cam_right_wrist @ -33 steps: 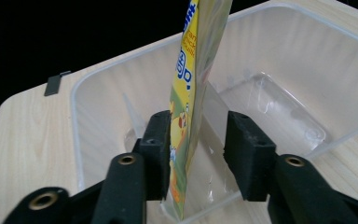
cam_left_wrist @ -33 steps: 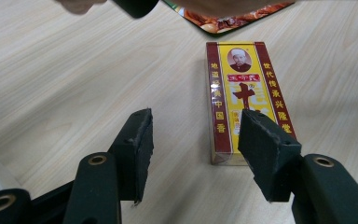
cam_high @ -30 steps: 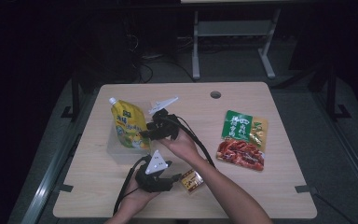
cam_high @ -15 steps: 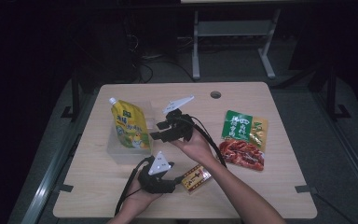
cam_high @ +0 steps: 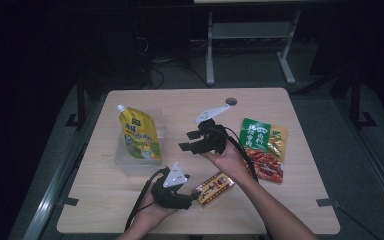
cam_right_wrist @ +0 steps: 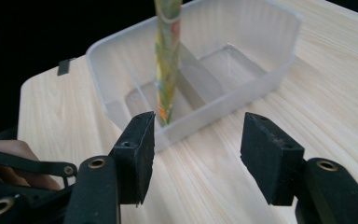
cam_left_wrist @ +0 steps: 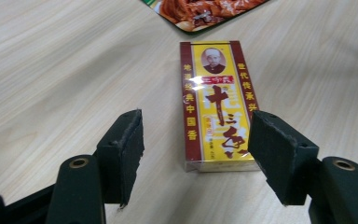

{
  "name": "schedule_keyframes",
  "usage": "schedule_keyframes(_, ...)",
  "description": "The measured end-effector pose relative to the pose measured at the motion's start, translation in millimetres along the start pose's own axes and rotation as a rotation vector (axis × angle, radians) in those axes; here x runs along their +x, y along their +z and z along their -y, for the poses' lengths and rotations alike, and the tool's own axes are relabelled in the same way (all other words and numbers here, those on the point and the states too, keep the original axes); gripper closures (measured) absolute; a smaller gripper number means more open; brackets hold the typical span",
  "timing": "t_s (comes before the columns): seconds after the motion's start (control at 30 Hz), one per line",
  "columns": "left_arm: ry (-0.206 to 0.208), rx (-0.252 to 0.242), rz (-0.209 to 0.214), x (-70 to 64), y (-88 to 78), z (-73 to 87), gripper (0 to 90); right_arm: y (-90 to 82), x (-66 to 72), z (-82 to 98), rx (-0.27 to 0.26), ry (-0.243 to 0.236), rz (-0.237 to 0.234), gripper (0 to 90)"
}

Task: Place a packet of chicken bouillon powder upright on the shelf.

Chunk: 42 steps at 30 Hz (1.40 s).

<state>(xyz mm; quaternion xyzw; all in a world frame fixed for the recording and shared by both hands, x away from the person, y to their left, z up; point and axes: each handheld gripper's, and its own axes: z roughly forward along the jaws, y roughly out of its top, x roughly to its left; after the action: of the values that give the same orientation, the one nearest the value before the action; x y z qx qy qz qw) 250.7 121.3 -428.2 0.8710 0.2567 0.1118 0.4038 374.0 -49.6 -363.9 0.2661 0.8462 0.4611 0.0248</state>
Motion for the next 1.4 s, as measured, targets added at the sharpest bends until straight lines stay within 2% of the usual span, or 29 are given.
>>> schedule_keyframes(0.13, 0.02, 0.023, 0.012, -3.1, 4.9, -2.7, 31.4, -8.1, -5.3, 7.3, 0.004, 0.015, 0.016, 42.3)
schedule_keyframes(0.37, 0.027, 0.052, 0.029, -8.6, 16.2, -5.2, 28.8, -18.9, -11.6, 21.1, 0.013, 0.033, 0.04, 40.6)
schedule_keyframes(0.4, 0.039, 0.059, 0.028, -8.1, 17.4, -5.8, 28.3, -20.4, -12.4, 23.0, 0.013, 0.035, 0.043, 40.5)
schedule_keyframes(0.7, 0.06, 0.093, 0.026, -10.4, 30.8, -7.9, 26.4, -34.0, -18.3, 36.5, 0.017, 0.053, 0.067, 38.7)
schedule_keyframes(0.83, 0.048, 0.111, 0.028, -12.7, 36.3, -9.1, 25.8, -39.3, -18.8, 42.5, 0.022, 0.073, 0.077, 38.0)
schedule_keyframes(1.3, 0.062, 0.167, 0.031, -15.6, 54.3, -12.5, 29.4, -51.3, -22.6, 60.9, 0.032, 0.087, 0.097, 37.1)
schedule_keyframes(1.4, 0.061, 0.175, 0.034, -14.6, 55.3, -13.2, 29.6, -52.9, -21.9, 64.0, 0.031, 0.108, 0.098, 36.9)
